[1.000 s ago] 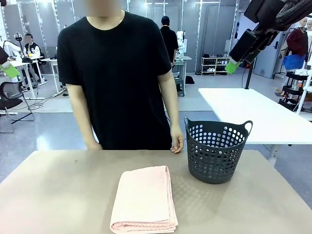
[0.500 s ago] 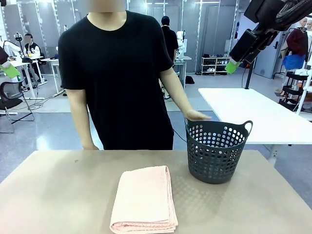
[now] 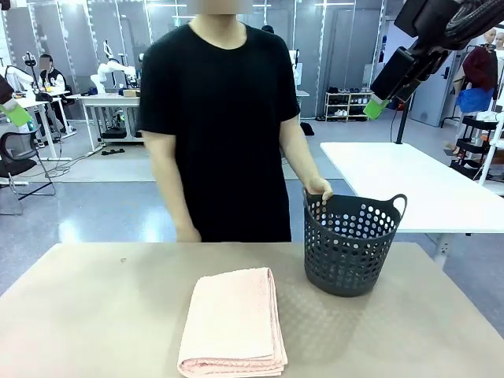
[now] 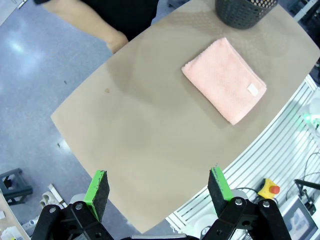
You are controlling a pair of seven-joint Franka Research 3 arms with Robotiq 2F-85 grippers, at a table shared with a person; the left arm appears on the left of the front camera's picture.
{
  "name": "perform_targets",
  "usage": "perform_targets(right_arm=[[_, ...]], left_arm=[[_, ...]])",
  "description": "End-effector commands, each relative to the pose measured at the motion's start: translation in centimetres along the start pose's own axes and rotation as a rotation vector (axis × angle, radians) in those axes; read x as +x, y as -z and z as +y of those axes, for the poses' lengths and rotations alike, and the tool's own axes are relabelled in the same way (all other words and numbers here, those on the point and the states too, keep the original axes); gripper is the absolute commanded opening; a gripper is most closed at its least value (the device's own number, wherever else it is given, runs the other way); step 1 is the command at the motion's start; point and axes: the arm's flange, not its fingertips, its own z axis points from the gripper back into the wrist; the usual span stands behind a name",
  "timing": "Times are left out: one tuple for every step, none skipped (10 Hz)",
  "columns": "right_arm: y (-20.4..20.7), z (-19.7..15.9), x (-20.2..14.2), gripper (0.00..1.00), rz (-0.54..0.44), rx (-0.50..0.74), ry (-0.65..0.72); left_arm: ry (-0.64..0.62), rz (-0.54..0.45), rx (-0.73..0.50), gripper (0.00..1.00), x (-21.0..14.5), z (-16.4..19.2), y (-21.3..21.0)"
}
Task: Fold the towel.
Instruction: Pick up the 100 cm Hotel Towel and place it on the left side of the table.
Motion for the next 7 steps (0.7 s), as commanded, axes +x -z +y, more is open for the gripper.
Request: perform_targets(right_arm=[[-0.1,-0.08,-0.12,1.0,0.001,-0.006,0.003],[-0.1,-0.08,-0.12,1.0,0.001,-0.006,0.003],[-0.1,-0.08,-0.12,1.0,0.001,-0.006,0.003],[-0.1,-0.08,-0.12,1.0,0.001,-0.006,0.003],[-0.1,-0.08,-0.12,1.0,0.001,-0.006,0.003],[-0.1,-0.08,-0.12,1.0,0.001,-0.006,0.003],[-0.1,-0.08,-0.12,1.0,0.001,-0.006,0.003]], left_arm=[[0.003,0.002,0.005,1.0,-0.15,0.1,-0.28],[0.003,0.002,0.005,1.0,-0.15,0.1,-0.28],[0.003,0.002,0.005,1.0,-0.15,0.1,-0.28],[0.003,0.002,0.005,1.0,-0.15,0.1,-0.28],[0.003,0.002,0.005,1.0,-0.15,0.1,-0.28],[0.003,0.002,0.005,1.0,-0.15,0.1,-0.28],[0.003,0.002,0.005,1.0,-0.15,0.1,-0.28]])
